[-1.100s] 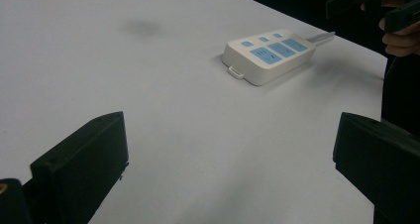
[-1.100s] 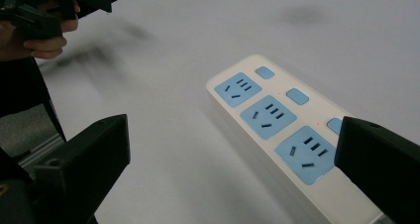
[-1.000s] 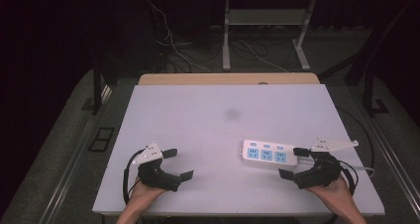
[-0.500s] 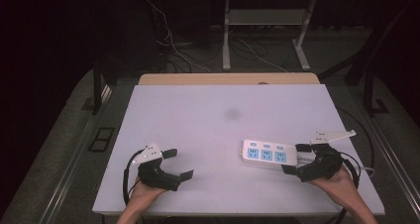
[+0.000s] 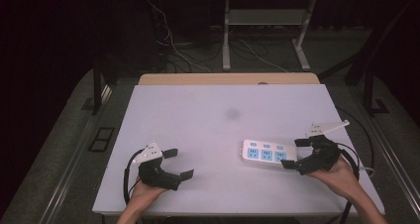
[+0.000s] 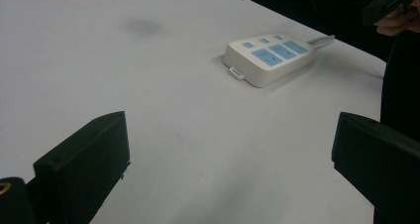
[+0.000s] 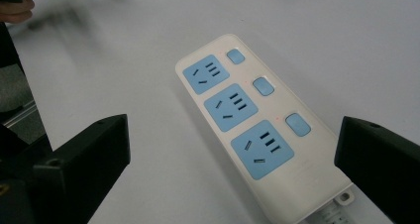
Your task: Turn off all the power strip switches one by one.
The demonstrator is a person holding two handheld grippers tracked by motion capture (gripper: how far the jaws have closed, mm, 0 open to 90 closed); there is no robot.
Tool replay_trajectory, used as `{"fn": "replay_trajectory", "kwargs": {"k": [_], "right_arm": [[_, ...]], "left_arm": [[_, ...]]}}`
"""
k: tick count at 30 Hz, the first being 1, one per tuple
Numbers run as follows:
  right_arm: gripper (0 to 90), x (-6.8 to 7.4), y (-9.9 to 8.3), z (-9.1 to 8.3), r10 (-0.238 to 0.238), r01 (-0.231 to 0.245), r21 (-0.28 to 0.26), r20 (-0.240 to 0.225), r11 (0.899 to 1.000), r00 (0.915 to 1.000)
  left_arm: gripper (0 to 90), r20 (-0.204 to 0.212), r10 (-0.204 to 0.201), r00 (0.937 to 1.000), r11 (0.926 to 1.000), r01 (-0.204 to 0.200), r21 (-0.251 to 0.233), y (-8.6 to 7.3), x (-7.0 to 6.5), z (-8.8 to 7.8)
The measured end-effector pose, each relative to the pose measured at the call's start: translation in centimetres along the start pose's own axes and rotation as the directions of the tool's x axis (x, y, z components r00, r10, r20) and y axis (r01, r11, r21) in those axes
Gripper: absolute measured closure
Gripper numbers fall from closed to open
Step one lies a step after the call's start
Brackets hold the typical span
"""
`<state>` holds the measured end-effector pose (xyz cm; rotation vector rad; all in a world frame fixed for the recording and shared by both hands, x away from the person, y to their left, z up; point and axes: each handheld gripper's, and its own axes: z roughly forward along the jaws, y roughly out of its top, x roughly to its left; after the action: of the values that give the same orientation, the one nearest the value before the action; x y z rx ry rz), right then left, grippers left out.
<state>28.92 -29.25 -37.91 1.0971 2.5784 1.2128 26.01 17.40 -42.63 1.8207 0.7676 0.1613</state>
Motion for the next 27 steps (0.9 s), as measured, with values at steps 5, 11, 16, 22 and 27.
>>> {"fn": "replay_trajectory", "kwargs": {"k": [5,11,16,22,27], "right_arm": [[0.6,-0.3,0.9,0.1,-0.014,0.014,0.027,0.005,1.0,0.9999],[0.6,-0.8,1.9,0.5,-0.018,0.018,0.057,0.008,0.998,0.9998],[0.7,-1.2,2.8,0.5,-0.028,0.028,0.098,-0.004,0.995,0.9996],[10.7,-1.8,3.9,0.9,-0.049,0.05,0.171,-0.01,0.984,0.9988],[14.4,-2.2,4.0,1.1,-0.045,0.048,0.189,-0.02,0.981,0.9988]], "left_arm": [[0.0,-0.003,-0.003,1.0,1.0,0.003,-0.003,0.0,0.1,0.0],[0.0,-0.006,-0.001,1.0,1.0,0.001,-0.006,0.0,0.1,-0.1],[0.0,-0.014,-0.005,0.9999,0.9999,0.005,-0.011,0.0,0.2,-0.1],[0.0,-0.019,0.0,0.9998,0.9999,0.0,-0.012,0.0,0.2,-0.1],[0.0,-0.023,-0.002,0.9997,0.9999,0.002,-0.013,0.0,0.2,-0.1]]}}
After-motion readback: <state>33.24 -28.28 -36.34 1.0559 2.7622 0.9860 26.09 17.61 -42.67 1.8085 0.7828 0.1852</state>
